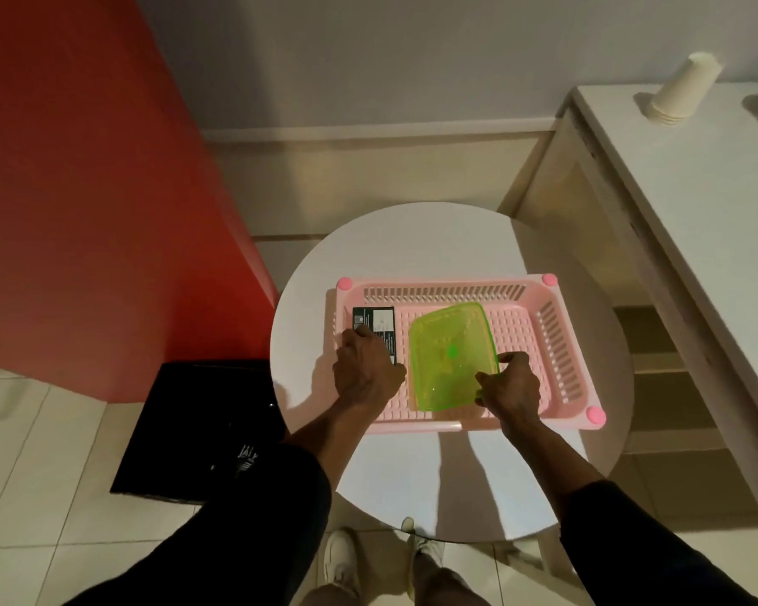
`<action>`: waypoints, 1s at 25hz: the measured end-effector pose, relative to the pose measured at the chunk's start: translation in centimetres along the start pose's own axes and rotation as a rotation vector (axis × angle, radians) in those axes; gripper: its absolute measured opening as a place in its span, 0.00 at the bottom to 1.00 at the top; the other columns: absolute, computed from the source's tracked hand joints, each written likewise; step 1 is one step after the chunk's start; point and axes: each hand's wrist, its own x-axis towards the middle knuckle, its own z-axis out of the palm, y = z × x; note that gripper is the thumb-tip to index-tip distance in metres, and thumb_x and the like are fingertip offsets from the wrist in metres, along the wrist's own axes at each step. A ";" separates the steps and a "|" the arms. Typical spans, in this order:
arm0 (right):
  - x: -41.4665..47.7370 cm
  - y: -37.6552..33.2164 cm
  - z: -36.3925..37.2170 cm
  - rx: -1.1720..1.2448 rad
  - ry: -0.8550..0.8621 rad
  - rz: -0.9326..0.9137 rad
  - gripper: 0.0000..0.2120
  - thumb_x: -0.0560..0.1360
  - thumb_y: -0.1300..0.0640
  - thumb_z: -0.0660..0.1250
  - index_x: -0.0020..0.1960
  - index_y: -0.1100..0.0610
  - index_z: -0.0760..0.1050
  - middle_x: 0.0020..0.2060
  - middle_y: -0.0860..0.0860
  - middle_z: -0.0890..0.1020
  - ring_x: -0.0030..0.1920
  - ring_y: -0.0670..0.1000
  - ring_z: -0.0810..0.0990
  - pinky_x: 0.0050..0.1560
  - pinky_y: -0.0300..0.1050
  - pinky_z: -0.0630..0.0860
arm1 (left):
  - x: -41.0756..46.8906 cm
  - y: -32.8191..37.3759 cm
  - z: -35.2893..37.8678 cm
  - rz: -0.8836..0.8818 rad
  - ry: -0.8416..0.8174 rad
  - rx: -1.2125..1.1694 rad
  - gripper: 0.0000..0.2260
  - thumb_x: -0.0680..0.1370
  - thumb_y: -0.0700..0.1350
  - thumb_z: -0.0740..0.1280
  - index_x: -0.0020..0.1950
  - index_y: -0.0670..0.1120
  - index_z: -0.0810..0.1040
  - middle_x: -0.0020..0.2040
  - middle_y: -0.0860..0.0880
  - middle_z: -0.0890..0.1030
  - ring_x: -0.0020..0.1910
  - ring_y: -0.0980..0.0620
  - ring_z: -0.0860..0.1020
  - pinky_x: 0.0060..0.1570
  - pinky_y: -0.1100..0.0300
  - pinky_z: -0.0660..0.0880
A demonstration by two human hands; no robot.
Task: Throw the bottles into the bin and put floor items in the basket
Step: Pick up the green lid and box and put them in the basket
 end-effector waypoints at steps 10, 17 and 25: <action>4.7 2.3 1.1 -0.374 -0.211 -0.177 0.24 0.74 0.64 0.67 0.69 0.54 0.74 0.59 0.61 0.82 0.60 0.63 0.81 0.57 0.52 0.76 | 2.7 0.9 4.8 0.006 0.015 0.226 0.35 0.75 0.60 0.76 0.71 0.39 0.70 0.65 0.41 0.72 0.63 0.43 0.77 0.54 0.53 0.79; 4.6 2.3 1.9 -0.506 -0.237 -0.293 0.24 0.77 0.59 0.64 0.73 0.55 0.65 0.61 0.60 0.75 0.60 0.65 0.78 0.55 0.59 0.76 | 4.1 0.9 5.3 0.058 0.025 0.380 0.30 0.80 0.60 0.70 0.70 0.38 0.73 0.63 0.41 0.72 0.64 0.43 0.72 0.56 0.53 0.77; 5.6 2.1 1.7 -0.534 -0.266 -0.406 0.24 0.79 0.58 0.66 0.74 0.57 0.68 0.59 0.63 0.75 0.57 0.67 0.79 0.54 0.56 0.77 | 3.9 1.7 5.1 -0.054 -0.023 0.265 0.29 0.82 0.64 0.66 0.68 0.40 0.73 0.64 0.41 0.70 0.65 0.44 0.73 0.56 0.56 0.74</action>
